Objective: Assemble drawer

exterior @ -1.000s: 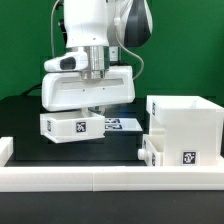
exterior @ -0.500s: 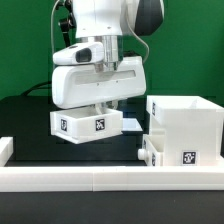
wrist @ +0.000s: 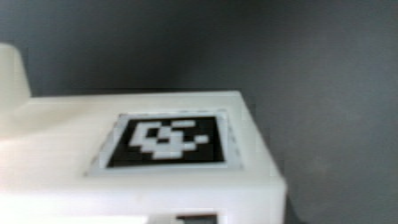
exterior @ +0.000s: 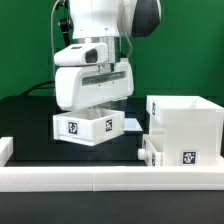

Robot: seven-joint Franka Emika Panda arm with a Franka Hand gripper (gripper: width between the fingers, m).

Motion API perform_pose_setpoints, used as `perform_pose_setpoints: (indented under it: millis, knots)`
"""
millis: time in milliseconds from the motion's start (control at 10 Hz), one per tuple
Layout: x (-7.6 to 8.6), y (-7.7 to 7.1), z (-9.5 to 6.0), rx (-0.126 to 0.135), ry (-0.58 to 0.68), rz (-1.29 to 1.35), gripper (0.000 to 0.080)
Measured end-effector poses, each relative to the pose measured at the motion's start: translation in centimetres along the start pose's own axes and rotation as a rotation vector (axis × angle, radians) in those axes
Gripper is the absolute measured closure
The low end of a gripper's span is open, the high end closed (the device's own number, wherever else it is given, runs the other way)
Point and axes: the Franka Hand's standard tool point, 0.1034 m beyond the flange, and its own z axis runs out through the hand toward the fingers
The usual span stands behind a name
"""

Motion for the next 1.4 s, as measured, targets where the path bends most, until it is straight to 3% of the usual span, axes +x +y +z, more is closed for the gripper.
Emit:
perform_pose_setpoints:
  millis: [300, 700, 1000, 1200, 1400]
  knots:
    - [0.7, 1.0, -0.4, -0.009, -0.016, -0.215, 0.0758]
    - [0.2, 1.3, -0.4, -0.015, -0.034, -0.554, 0.0758]
    - [1.7, 2.5, -0.5, -0.024, -0.036, -0.593, 0.0758]
    - [1.9, 2.7, -0.6, 0.004, -0.048, -0.591, 0.0758]
    - [1.8, 2.6, -0.5, 0.012, -0.05, -0.59, 0.0758]
